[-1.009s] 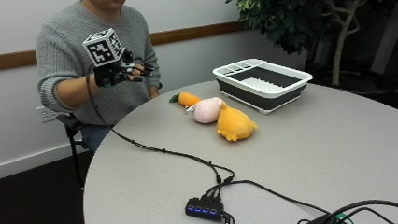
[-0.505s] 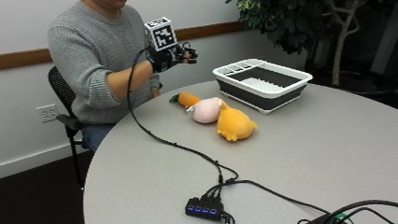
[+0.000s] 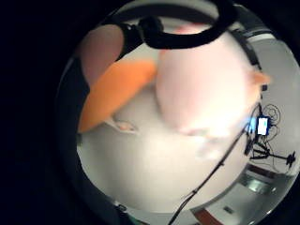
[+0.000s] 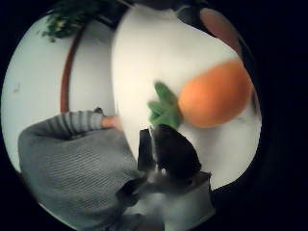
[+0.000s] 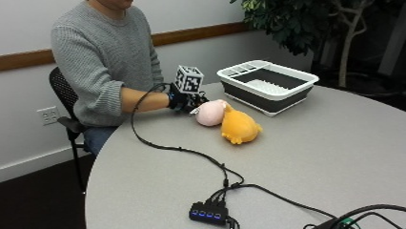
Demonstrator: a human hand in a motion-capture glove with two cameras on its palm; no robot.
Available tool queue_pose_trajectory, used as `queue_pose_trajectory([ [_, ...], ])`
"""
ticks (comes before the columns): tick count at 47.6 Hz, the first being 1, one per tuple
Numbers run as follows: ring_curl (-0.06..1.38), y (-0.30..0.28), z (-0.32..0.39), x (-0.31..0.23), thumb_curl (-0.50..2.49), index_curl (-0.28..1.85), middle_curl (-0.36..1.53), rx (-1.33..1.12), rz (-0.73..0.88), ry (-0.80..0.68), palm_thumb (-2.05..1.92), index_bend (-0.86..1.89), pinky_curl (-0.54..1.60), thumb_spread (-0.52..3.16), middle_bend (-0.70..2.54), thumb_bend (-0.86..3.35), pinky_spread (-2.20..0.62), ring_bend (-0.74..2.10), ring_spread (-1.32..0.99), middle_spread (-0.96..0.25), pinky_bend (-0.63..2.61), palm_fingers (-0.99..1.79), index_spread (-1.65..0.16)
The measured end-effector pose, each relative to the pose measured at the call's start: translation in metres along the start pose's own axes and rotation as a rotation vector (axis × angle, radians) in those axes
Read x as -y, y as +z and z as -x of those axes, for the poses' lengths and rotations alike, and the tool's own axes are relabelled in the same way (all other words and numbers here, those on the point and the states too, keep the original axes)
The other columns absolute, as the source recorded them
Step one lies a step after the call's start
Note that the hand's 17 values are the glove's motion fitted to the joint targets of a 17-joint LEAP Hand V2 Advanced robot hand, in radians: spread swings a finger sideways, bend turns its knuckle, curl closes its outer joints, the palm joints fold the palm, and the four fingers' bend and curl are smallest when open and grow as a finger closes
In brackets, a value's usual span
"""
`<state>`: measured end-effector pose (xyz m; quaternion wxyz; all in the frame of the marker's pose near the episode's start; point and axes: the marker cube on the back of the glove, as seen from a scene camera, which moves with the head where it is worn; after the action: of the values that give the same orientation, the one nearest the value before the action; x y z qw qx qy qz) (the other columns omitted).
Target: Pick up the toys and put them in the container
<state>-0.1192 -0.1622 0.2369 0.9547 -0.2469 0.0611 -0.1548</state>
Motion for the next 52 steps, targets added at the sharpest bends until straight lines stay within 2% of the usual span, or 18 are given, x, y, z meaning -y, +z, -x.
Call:
queue_pose_trajectory([
  [4, 0.20, 0.015, 0.016, 0.004, 0.23, 0.36, 0.28, 0.087, -0.057, -0.073, -0.01, 0.25, 0.33, 1.36, 0.17, -0.02, 0.03, 0.19, -0.21, -0.23, 0.71, -0.09, -0.38],
  [7, 0.17, 0.012, 0.018, 0.006, 0.24, 0.37, 0.29, 0.070, -0.058, -0.065, 0.01, 0.29, 0.32, 1.36, 0.19, 0.00, 0.03, 0.13, -0.19, -0.23, 0.68, -0.07, -0.39],
  [10, 0.16, 0.009, 0.016, 0.008, 0.25, 0.39, 0.33, 0.041, -0.046, -0.067, 0.03, 0.34, 0.30, 1.35, 0.30, 0.00, 0.04, 0.15, -0.20, -0.24, 0.62, 0.09, -0.41],
  [15, 0.15, 0.009, 0.019, 0.013, 0.27, 0.40, 0.35, 0.023, -0.057, -0.070, 0.04, 0.36, 0.30, 1.35, 0.34, 0.00, 0.04, 0.18, -0.21, -0.26, 0.61, 0.17, -0.41],
  [21, 0.17, 0.007, 0.020, 0.015, 0.28, 0.43, 0.40, 0.063, -0.146, -0.055, 0.07, 0.40, 0.28, 1.37, 0.44, 0.00, 0.04, 0.24, -0.26, -0.28, 0.54, 0.35, -0.42],
  [25, 0.21, 0.006, 0.025, 0.019, 0.32, 0.45, 0.46, 0.097, -0.263, -0.040, 0.17, 0.42, 0.25, 1.40, 0.59, 0.05, 0.02, 0.37, -0.35, -0.31, 0.44, 0.58, -0.41],
  [29, 0.29, -0.004, 0.028, 0.022, 0.40, 0.48, 0.50, 0.129, -0.283, -0.071, 0.36, 0.44, 0.22, 1.35, 0.66, 0.13, -0.03, 0.63, -0.43, -0.33, 0.36, 0.79, -0.41],
  [34, 0.37, -0.050, 0.007, 0.016, 0.49, 0.54, 0.56, 0.177, -0.310, -0.131, 0.50, 0.50, 0.25, 1.25, 0.73, 0.18, -0.14, 0.78, -0.48, -0.33, 0.40, 0.92, -0.41],
  [42, 0.45, -0.170, -0.041, -0.002, 0.58, 0.66, 0.65, 0.163, -0.502, -0.193, 0.56, 0.59, 0.32, 1.12, 0.80, 0.17, -0.25, 0.89, -0.51, -0.33, 0.51, 0.93, -0.39],
  [47, 0.49, -0.221, -0.029, 0.007, 0.63, 0.73, 0.70, 0.142, -0.576, -0.120, 0.56, 0.64, 0.35, 1.04, 0.83, 0.15, -0.28, 0.93, -0.52, -0.33, 0.56, 0.92, -0.38],
  [52, 0.52, -0.239, -0.028, 0.026, 0.68, 0.79, 0.75, 0.073, -0.562, -0.100, 0.56, 0.69, 0.38, 0.98, 0.87, 0.14, -0.31, 0.95, -0.53, -0.33, 0.60, 0.89, -0.38],
])
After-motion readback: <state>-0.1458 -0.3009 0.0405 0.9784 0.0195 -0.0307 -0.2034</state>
